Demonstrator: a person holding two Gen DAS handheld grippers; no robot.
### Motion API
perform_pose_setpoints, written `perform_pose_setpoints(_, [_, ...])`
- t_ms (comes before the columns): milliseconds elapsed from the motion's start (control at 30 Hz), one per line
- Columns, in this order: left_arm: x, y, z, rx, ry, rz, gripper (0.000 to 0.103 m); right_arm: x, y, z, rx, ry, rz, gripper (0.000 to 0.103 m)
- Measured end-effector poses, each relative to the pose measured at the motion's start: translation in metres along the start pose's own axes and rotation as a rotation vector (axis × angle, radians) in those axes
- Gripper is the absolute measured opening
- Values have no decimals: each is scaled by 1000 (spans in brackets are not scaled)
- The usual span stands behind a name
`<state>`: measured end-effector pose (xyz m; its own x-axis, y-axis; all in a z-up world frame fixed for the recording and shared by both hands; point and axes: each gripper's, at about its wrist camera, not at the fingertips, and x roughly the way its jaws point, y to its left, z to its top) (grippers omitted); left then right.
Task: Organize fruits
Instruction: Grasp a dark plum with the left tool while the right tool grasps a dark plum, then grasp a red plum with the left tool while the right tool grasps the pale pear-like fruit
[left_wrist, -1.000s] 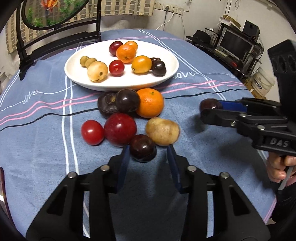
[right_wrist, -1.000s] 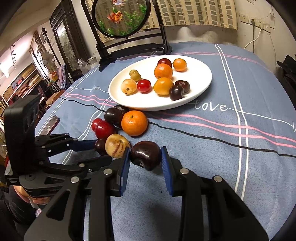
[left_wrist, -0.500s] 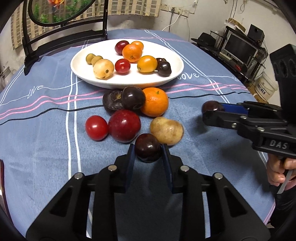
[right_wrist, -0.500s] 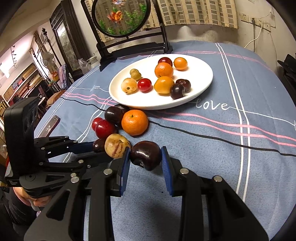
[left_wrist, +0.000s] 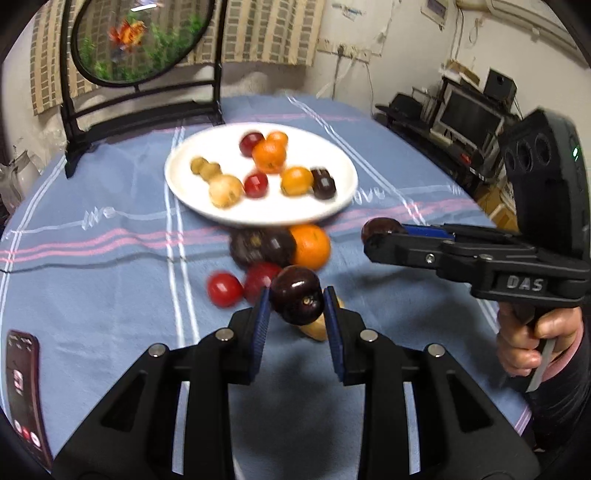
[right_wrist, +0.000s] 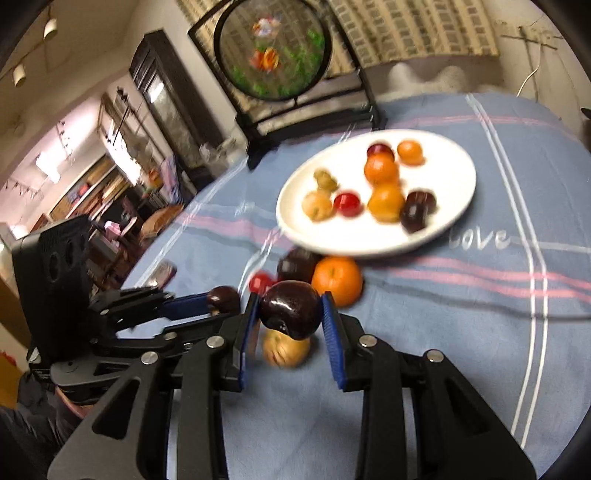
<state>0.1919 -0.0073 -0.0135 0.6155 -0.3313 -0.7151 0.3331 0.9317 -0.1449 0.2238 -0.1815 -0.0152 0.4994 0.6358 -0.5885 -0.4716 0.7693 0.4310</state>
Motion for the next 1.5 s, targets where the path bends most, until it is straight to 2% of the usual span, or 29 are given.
perform_pose_setpoints(133, [-1, 14, 34, -13, -43, 43, 30, 7, -2, 24, -13, -97, -116, 33])
perform_pose_setpoints(300, [31, 31, 81, -45, -65, 123, 30, 35, -25, 57, 40, -162, -243, 33])
perform_pose_setpoints(467, [85, 52, 120, -84, -26, 169, 29, 60, -50, 74, 55, -154, -303, 33])
perform_pose_setpoints(667, [119, 58, 136, -67, 10, 180, 29, 73, -78, 85, 73, -134, -324, 33])
perform_pose_setpoints(733, [121, 64, 136, -90, 23, 173, 29, 75, -82, 85, 80, -125, -312, 34])
perform_pose_setpoints(833, [104, 69, 134, -141, -6, 134, 33, 71, -77, 87, 70, -116, -329, 48])
perform_pose_setpoints(900, [85, 70, 130, -163, -35, 140, 59, 63, -68, 88, 53, -128, -332, 50])
perform_pose_setpoints(1033, [35, 59, 107, -141, -117, 196, 73, 41, -36, 80, -20, -142, -278, 50])
perform_pose_setpoints(1100, [18, 57, 90, -142, -145, 221, 89, 35, -15, 66, -71, -115, -258, 50])
perform_pose_setpoints(1133, [9, 57, 76, -155, -163, 237, 92, 32, -4, 54, -101, -88, -230, 50])
perform_pose_setpoints(1233, [-1, 62, 46, -185, -185, 272, 93, 29, 16, 19, -153, -29, -197, 50])
perform_pose_setpoints(1333, [3, 74, 23, -233, -136, 312, 93, 34, 27, -12, -174, 36, -167, 50])
perform_pose_setpoints(1433, [0, 86, 18, -285, -129, 353, 93, 45, 34, -27, -191, 107, -164, 50])
perform_pose_setpoints(1500, [-5, 92, 16, -310, -133, 344, 94, 54, 40, -34, -226, 151, -176, 50])
